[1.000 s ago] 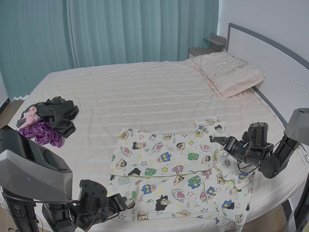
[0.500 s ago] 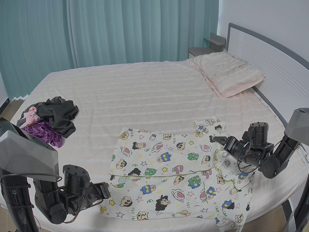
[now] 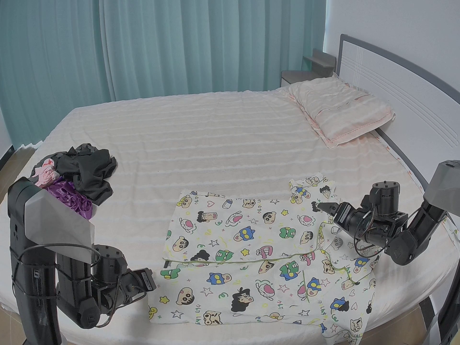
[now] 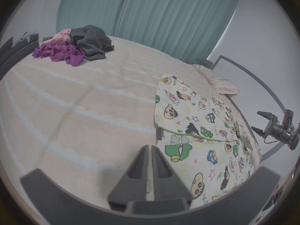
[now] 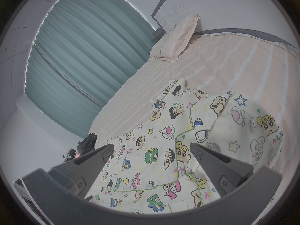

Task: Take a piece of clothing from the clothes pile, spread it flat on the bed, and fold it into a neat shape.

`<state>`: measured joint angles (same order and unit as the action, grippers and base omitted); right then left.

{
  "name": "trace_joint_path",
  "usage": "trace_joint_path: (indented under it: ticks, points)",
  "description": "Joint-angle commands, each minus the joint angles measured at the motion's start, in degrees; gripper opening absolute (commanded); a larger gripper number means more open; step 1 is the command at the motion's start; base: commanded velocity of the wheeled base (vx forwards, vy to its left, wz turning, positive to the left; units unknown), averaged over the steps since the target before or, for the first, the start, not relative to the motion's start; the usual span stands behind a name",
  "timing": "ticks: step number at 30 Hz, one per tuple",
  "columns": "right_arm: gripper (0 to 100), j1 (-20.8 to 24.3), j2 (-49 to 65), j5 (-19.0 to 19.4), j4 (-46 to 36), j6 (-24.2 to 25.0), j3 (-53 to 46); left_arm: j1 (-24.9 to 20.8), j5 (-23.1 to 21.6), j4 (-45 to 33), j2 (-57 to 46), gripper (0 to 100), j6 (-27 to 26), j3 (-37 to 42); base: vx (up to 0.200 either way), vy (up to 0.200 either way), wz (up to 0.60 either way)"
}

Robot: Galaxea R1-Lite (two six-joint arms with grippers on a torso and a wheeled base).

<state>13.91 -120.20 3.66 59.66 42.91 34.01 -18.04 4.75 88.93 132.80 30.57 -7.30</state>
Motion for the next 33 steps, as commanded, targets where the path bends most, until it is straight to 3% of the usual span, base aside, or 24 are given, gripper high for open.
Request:
trace_joint_path:
  ticks: [1,7,10,18,29,30,33]
  points:
    - [100,-0.02,0.05,0.03,0.02,-0.02,0.00,0.46,-0.80,1.07,1.67,100,0.10,-0.17,0.000,0.000,0.00]
    - [100,-0.02,-0.04,0.03,0.02,-0.02,0.00,2.13,-2.47,1.07,1.40,100,0.72,-2.63,0.000,0.000,0.00]
    - [100,0.07,-0.04,0.03,0.02,-0.02,0.00,4.16,-5.46,1.07,1.14,100,1.07,-3.24,0.000,0.000,0.00]
    - [100,0.07,-0.21,0.03,0.02,-0.02,0.00,7.67,-22.60,1.07,3.25,100,3.70,-5.53,0.000,0.000,0.00]
    - [100,0.07,-0.30,0.03,0.02,-0.02,0.00,7.14,-24.97,1.07,5.01,100,2.30,-6.85,0.000,0.000,0.00]
    - [100,0.07,-0.30,0.03,0.02,-0.02,0.00,7.06,-24.97,1.07,5.27,0,2.03,-6.85,0.000,0.000,0.00]
    - [100,0.07,-0.30,0.03,0.02,-0.02,0.00,6.18,-24.97,1.07,5.54,0,1.86,-6.94,0.000,0.000,0.00]
